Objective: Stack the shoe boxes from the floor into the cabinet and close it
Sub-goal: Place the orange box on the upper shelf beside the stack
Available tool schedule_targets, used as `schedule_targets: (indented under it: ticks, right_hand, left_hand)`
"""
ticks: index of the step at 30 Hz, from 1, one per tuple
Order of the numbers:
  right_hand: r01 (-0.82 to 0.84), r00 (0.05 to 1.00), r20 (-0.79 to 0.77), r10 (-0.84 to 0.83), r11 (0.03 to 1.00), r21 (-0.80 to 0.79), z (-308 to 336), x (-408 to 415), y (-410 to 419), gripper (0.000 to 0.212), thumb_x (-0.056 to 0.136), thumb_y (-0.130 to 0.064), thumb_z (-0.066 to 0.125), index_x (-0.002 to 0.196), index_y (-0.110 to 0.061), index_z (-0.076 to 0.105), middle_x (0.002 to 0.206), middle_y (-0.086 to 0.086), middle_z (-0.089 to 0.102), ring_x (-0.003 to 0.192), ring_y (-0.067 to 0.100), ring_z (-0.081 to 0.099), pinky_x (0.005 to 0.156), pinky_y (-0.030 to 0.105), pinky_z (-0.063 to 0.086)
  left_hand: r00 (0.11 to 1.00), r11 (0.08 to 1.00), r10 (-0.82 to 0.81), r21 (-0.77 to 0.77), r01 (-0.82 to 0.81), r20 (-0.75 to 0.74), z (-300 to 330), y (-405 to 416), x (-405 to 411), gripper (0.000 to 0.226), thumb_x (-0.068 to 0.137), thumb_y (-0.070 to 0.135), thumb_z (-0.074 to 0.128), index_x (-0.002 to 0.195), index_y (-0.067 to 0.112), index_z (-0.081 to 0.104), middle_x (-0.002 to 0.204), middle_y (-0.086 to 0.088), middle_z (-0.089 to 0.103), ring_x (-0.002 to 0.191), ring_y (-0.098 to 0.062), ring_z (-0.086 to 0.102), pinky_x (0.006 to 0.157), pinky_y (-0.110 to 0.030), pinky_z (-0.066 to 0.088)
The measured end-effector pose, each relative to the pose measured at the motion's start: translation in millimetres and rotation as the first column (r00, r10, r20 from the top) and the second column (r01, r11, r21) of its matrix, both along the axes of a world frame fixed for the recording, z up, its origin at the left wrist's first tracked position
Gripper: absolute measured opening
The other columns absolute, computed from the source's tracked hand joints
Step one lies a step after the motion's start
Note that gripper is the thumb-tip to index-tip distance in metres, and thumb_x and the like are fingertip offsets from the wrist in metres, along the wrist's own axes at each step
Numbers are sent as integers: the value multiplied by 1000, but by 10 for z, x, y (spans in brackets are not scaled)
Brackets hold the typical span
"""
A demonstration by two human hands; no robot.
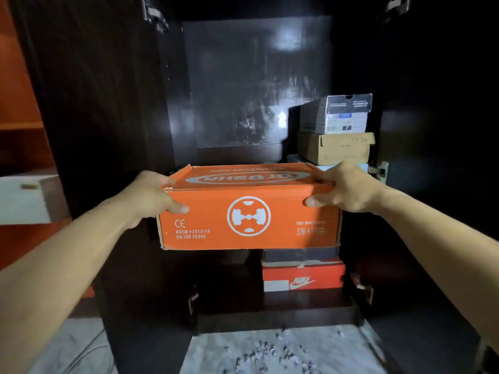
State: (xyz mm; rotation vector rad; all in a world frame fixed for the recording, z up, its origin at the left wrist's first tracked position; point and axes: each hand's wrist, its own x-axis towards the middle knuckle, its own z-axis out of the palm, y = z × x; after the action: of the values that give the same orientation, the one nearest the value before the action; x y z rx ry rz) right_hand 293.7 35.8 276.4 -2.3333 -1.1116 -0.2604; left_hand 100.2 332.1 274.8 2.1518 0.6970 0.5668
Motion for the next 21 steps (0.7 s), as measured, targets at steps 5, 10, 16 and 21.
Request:
schedule_targets:
  ticks: [5, 10, 16, 21]
  right_hand:
    - [19, 999, 46, -19, 1000, 0, -74, 353, 375, 40, 73, -32, 80, 106, -10, 71, 91, 8, 68, 91, 26, 62, 80, 33, 48]
    - [53, 998, -24, -52, 996, 67, -195, 692, 682, 46, 73, -32, 80, 115, -21, 68, 101, 2, 68, 99, 23, 62, 91, 34, 49]
    - [94, 993, 61, -98, 994, 59, -289, 1112, 1061, 48, 78, -41, 71, 124, -36, 58, 117, 9, 61, 102, 30, 59, 91, 36, 50]
    - [265, 881, 417, -225, 963, -41, -342, 1268, 1465, 61, 83, -42, 63, 140, -33, 43, 151, 3, 37, 141, 29, 26, 112, 49, 27]
  left_hand:
    - [997, 998, 70, -3, -69, 31, -132, 206, 366, 66, 67, -3, 83, 127, 4, 58, 107, -12, 69, 96, -26, 67, 91, -43, 54]
    - [987, 986, 134, 92, -142, 85, -240, 449, 805, 76, 70, 1, 81, 138, 7, 48, 124, -13, 61, 107, -29, 63, 94, -45, 53]
    - [973, 899, 199, 372, -230, 120, -444, 695, 1354, 64, 79, 4, 70, 138, 18, 51, 147, -14, 32, 133, -34, 35, 112, -39, 32]
    - [987, 576, 136, 803, -151, 87, -563, 723, 1784, 70, 79, 28, 73, 142, 20, 44, 158, -5, 26, 149, -26, 1, 119, -48, -7]
